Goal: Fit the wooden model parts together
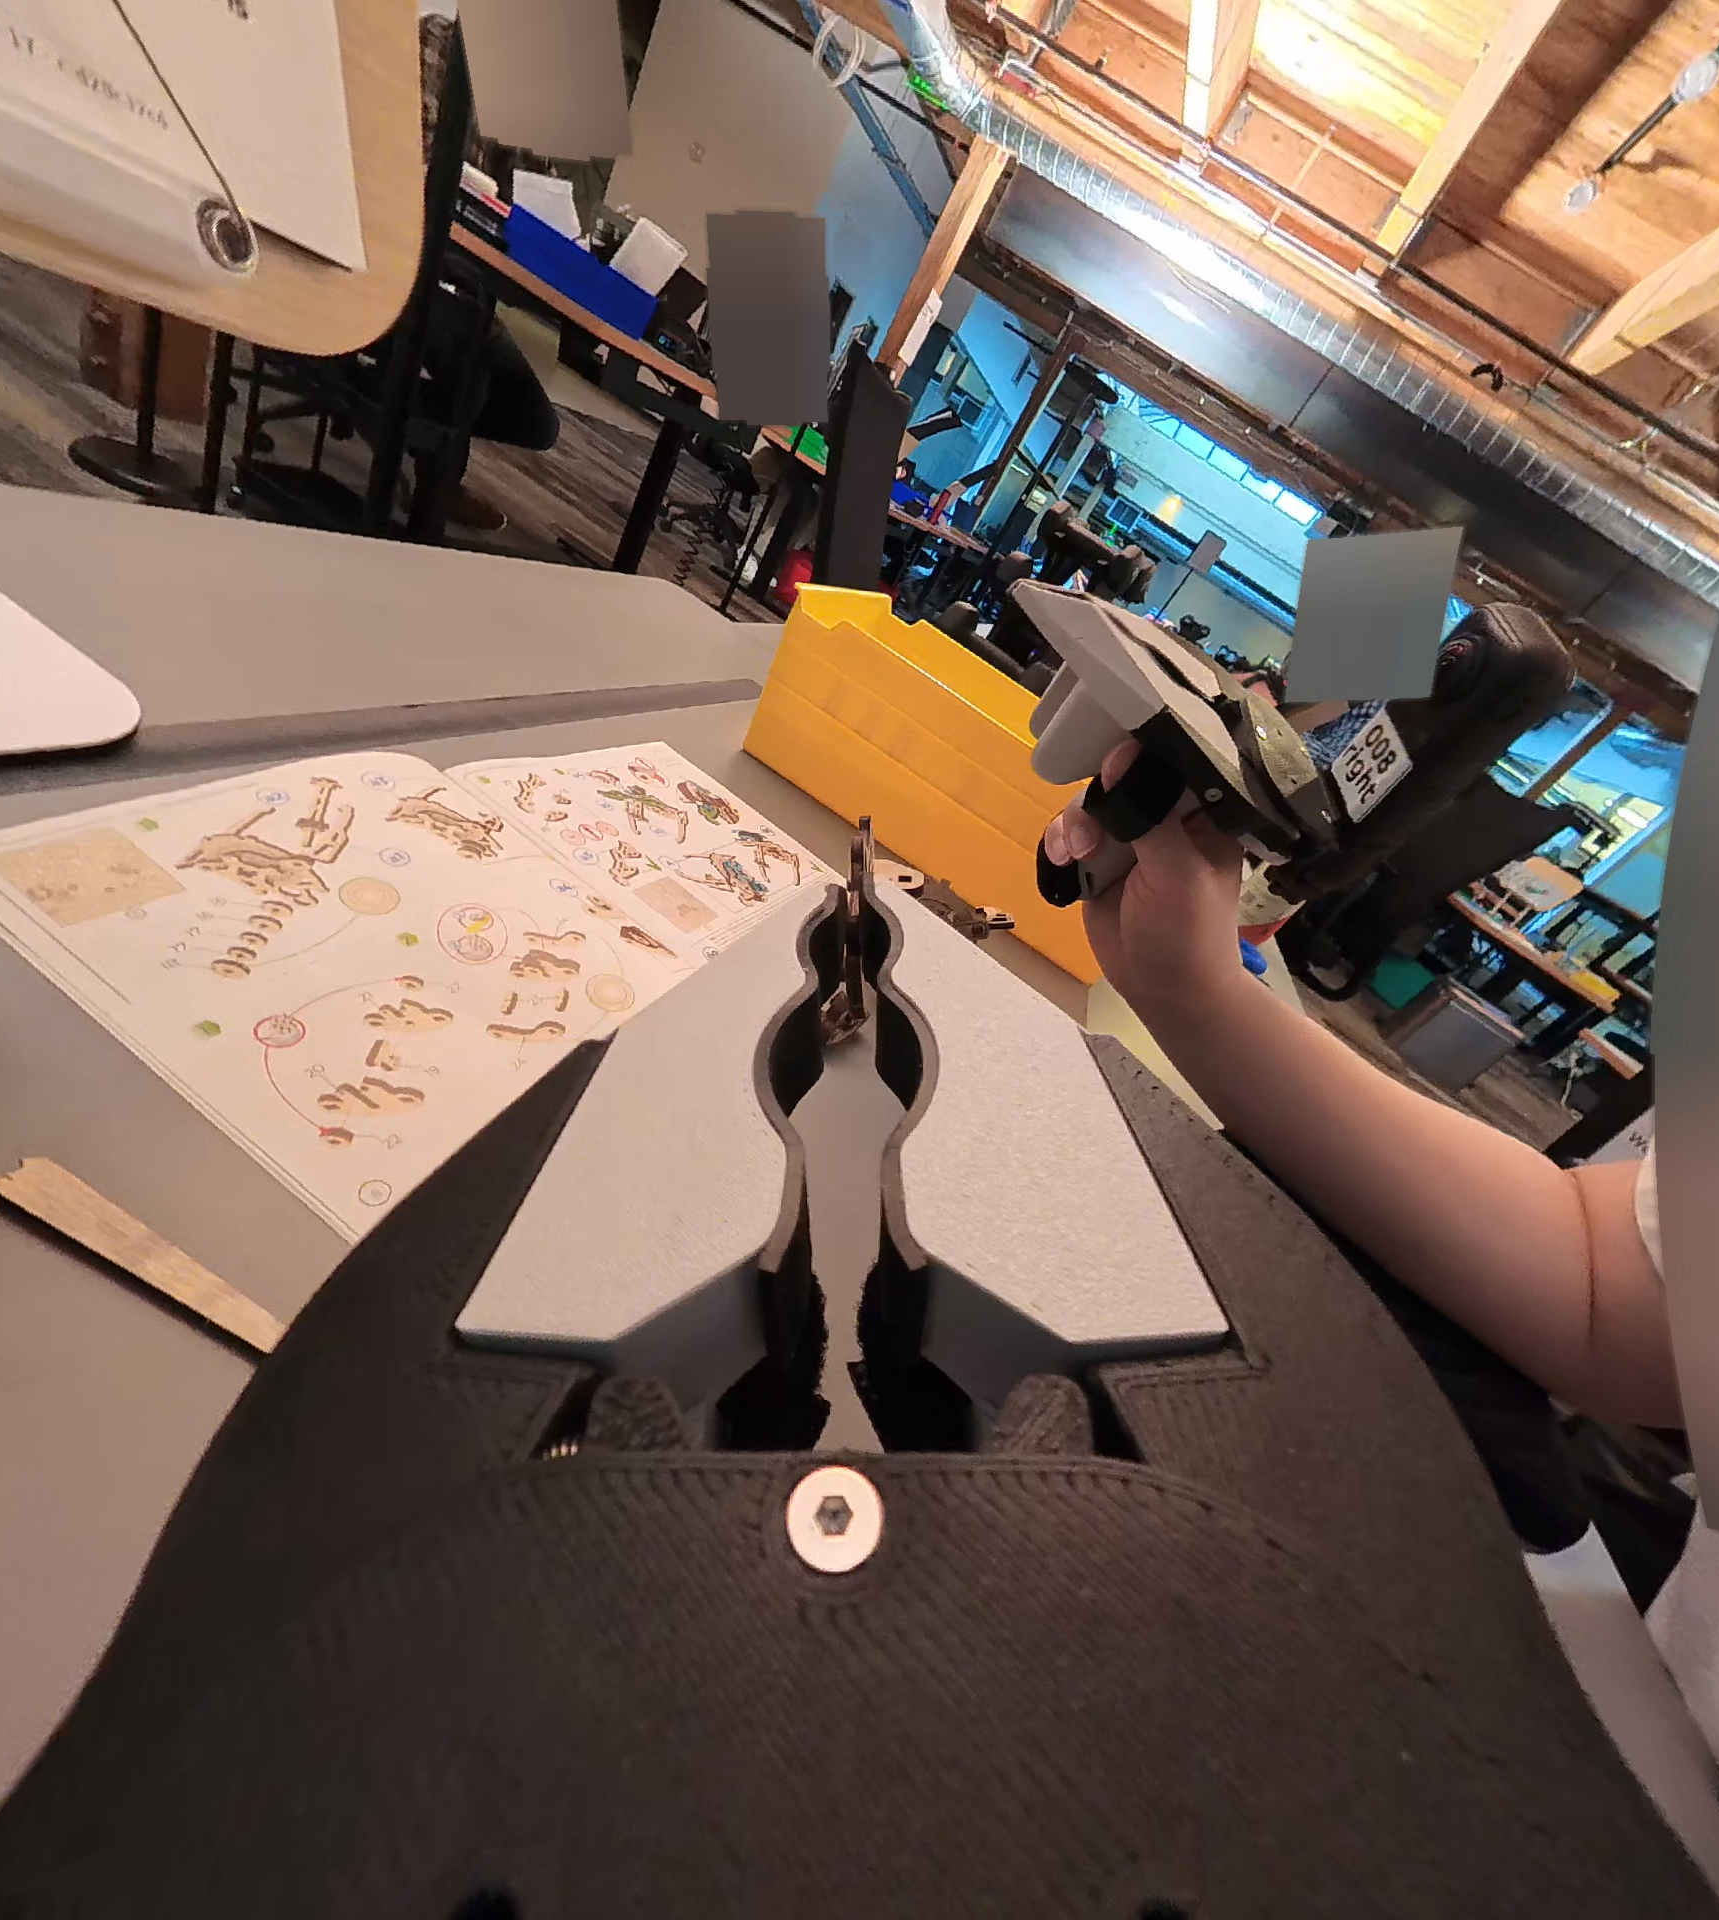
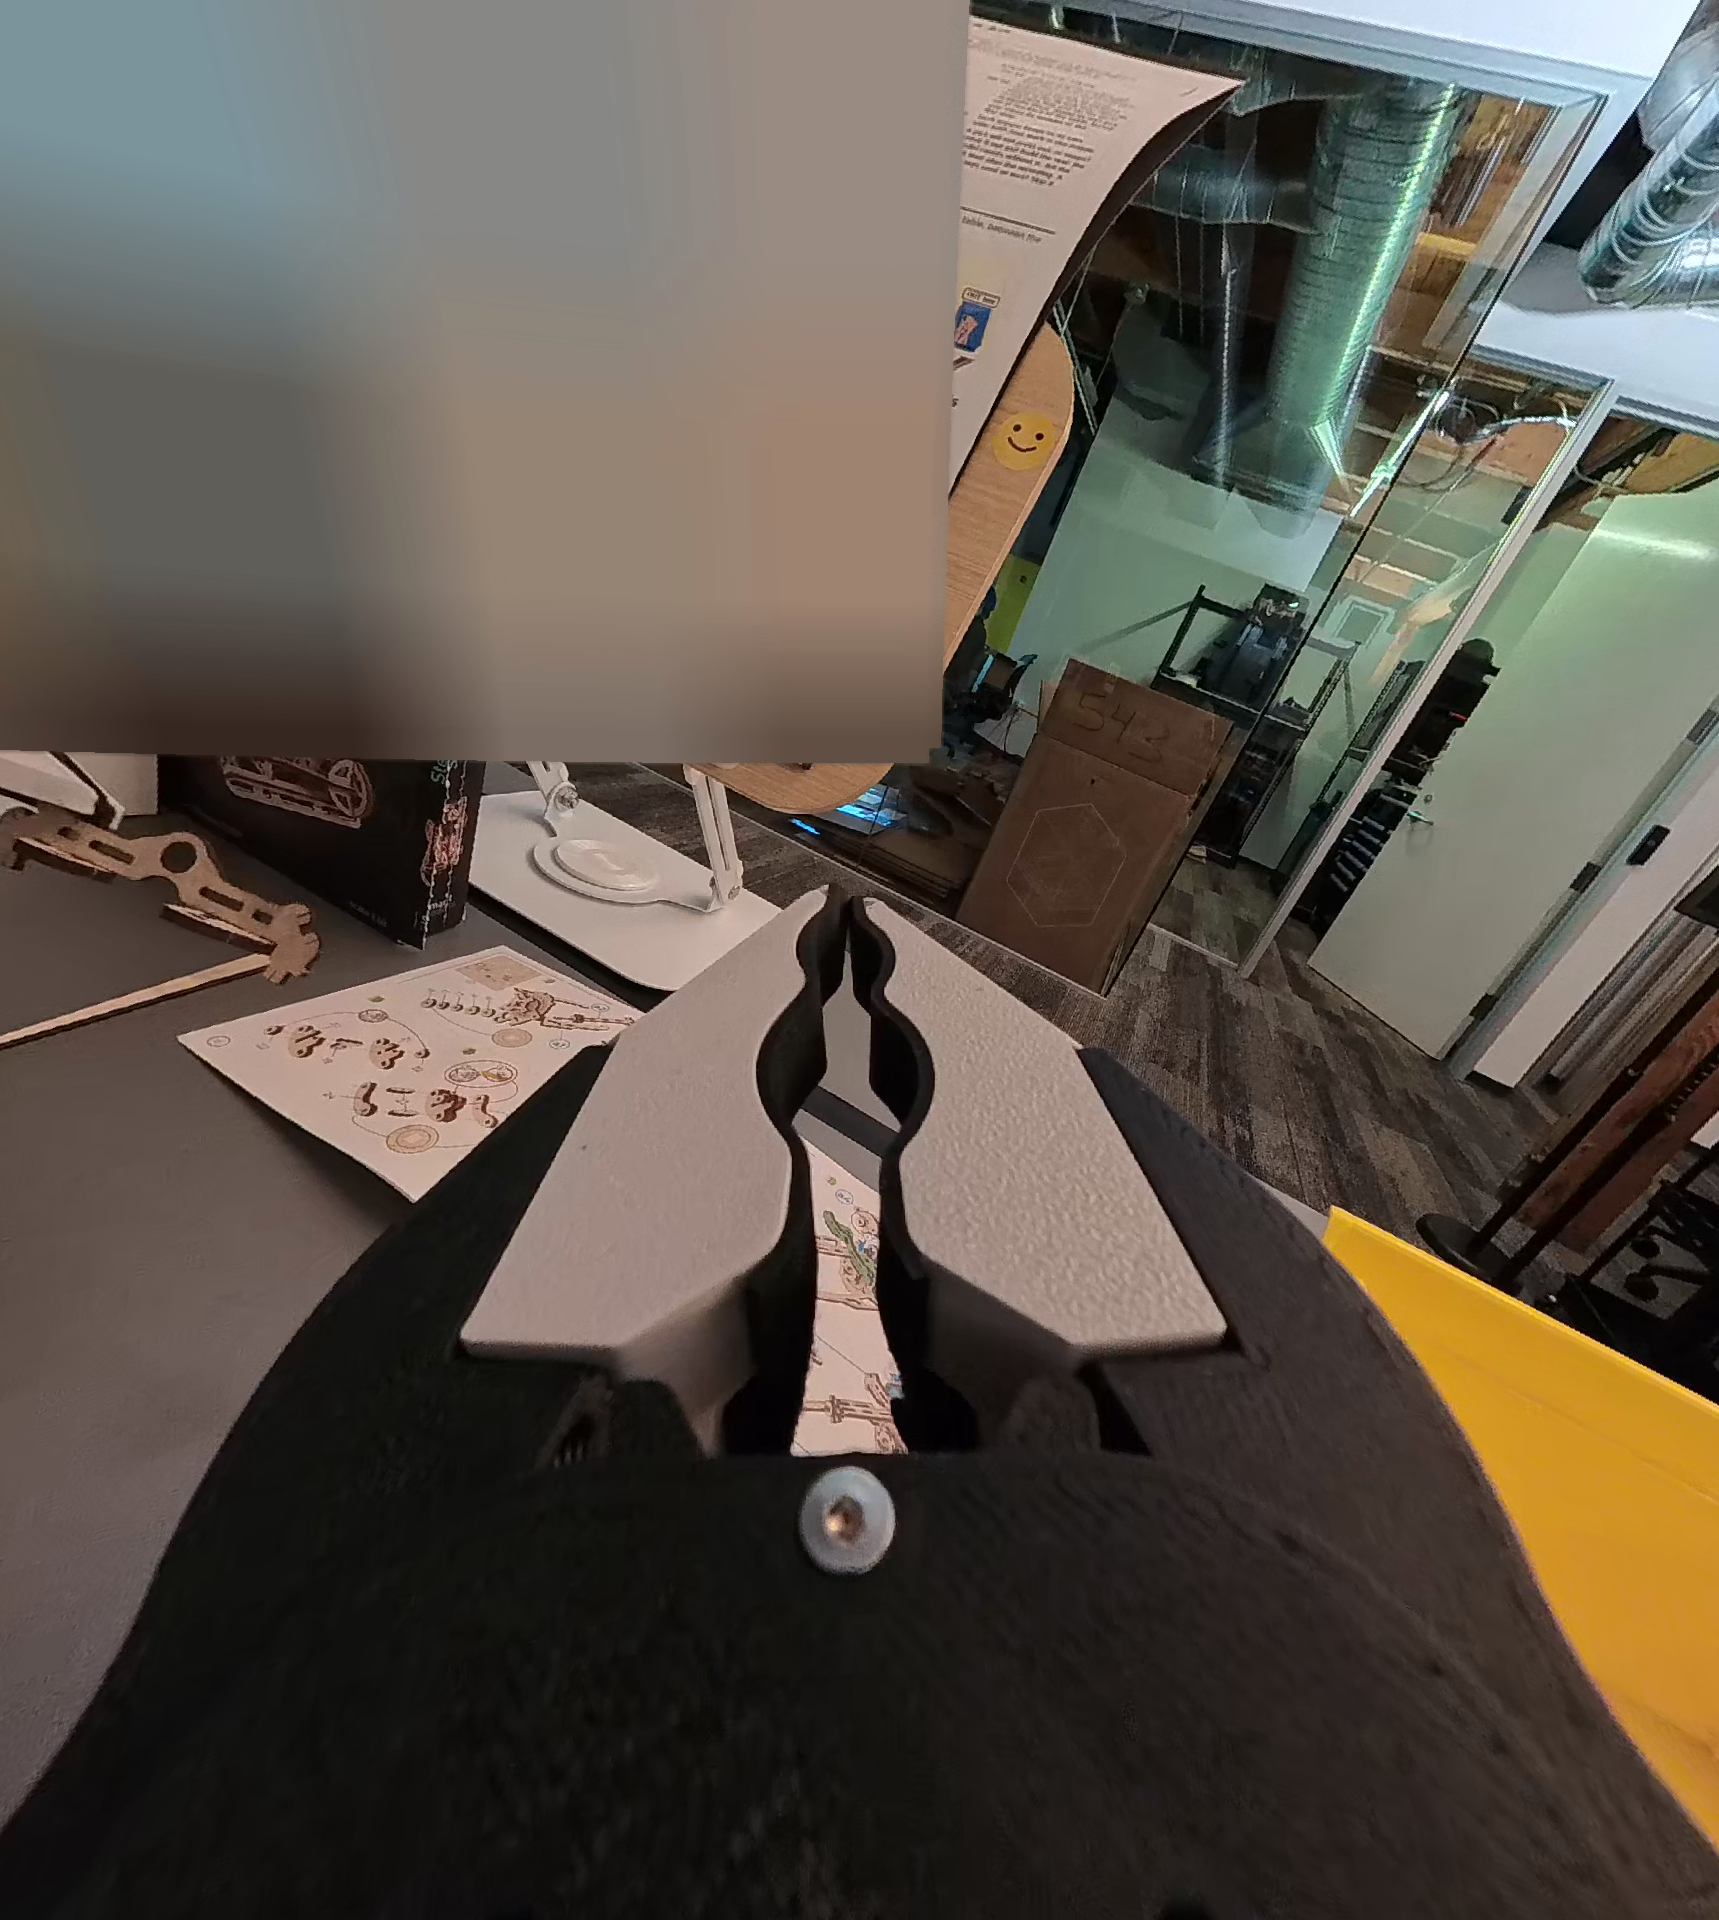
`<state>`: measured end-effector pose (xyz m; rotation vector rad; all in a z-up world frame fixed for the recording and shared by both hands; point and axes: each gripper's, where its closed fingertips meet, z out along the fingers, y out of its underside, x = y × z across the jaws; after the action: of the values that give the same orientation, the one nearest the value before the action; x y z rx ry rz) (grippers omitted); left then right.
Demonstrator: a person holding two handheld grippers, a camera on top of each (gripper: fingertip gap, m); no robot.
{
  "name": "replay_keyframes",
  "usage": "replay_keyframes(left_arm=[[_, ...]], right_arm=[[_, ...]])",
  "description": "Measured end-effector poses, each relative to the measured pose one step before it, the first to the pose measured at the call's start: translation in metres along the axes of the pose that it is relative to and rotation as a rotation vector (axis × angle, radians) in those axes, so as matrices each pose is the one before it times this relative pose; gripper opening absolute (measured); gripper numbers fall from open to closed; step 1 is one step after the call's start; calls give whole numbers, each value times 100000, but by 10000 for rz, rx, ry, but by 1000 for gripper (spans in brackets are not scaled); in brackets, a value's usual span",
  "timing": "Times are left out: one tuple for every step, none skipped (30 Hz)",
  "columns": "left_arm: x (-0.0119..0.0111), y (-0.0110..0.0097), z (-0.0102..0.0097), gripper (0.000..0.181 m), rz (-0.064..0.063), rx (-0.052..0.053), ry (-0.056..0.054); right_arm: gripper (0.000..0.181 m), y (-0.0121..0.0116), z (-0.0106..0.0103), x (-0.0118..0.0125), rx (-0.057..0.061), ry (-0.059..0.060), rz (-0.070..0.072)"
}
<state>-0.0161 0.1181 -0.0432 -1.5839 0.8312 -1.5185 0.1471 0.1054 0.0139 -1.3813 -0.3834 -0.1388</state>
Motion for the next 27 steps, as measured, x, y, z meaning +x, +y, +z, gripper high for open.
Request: replay_keyframes(left_arm=[[-31, 30, 4, 0, -17, -28, -4], [-38, 29, 3, 0, 28, -22, -24], [-19, 43, 7, 0, 28, -29, -17], [-13, 39, 9, 0, 0, -30, -5], [-11, 14, 12, 0, -6, 3, -5], [3, -3, 4, 0, 4, 9, -8], [-7, 30, 16, 0, 6, -20, -4], [-14, 58, 17, 0, 6, -31, -12], [-19, 46, 13, 0, 7, -22, -15], [1, 39, 23, 0, 3, -23, -6], [11, 44, 29, 0, -1, -30, 5], [15, 67, 30, 0, 10, -40, 0], [-28, 73, 29, 0, 32, -41, -26], [-77, 104, 38, 0, 37, -69, -64], [-126, 165, 38, 0, 35, -98, -86], [-41, 145, 55, 0, 36, -87, -35], [22, 98, 59, 0, 21, -54, 4], [51, 59, 46, 0, 21, -29, 16], [42, 84, 51, 0, 21, -51, 15], [-9, 104, 44, 0, 18, -63, -13], [-19, 77, 30, 0, 24, -40, -21], [-17, 52, 26, 0, 25, -32, -16], [-8, 40, 13, 0, 32, -32, -18], [-47, 40, 13, 0, 35, -32, -45], [-64, 59, 15, 0, 37, -30, -56], [-31, 73, 37, 0, 35, -41, -36], [-32, 115, 58, 0, 19, -70, -38]], right_arm=[[0, 29, 11, -32, -13, -13, 5], [0, 22, 14, -4, -6, 0, 3], [0, -12, -15, 15, 8, 5, -3], [0, -31, -9, 26, 15, 12, 1], [0, -26, -12, 29, 16, 6, 13], [0, 2, -5, 24, -1, 3, 18], [0, 17, 2, 8, -9, 0, 4], [0, 4, 9, -2, -4, 1, -7], [0, -32, -9, 5, 11, 6, -6], [0, -34, -8, -4, 15, -3, 1], [0, -14, 4, -3, 3, -2, 6], [0, 22, 2, 5, -3, -3, 11], [0, 30, 9, 2, -8, -3, 17], [0, 13, 4, 10, -3, -2, 12], [0, 0, 0, -2, 2, -6, 3], [0, -20, -4, -4, 4, 1, -2], [0, -13, -4, -1, 5, 3, -8], [0, -6, 3, -1, 2, 1, -10], [0, 0, 1, -7, -4, 3, -9], [0, 7, 7, 7, -3, 1, -5], [0, 19, -6, 3, -4, 0, 3], [0, 6, 7, 7, -1, 0, 5], [0, -8, -7, 0, 4, 2, 1], [0, 0, 0, 15, 2, 3, -1], [0, 6, 0, -4, 2, 0, 0], [0, 6, 7, 5, -1, -1, 5], [0, -1, 0, 1, 1, 3, 3]])
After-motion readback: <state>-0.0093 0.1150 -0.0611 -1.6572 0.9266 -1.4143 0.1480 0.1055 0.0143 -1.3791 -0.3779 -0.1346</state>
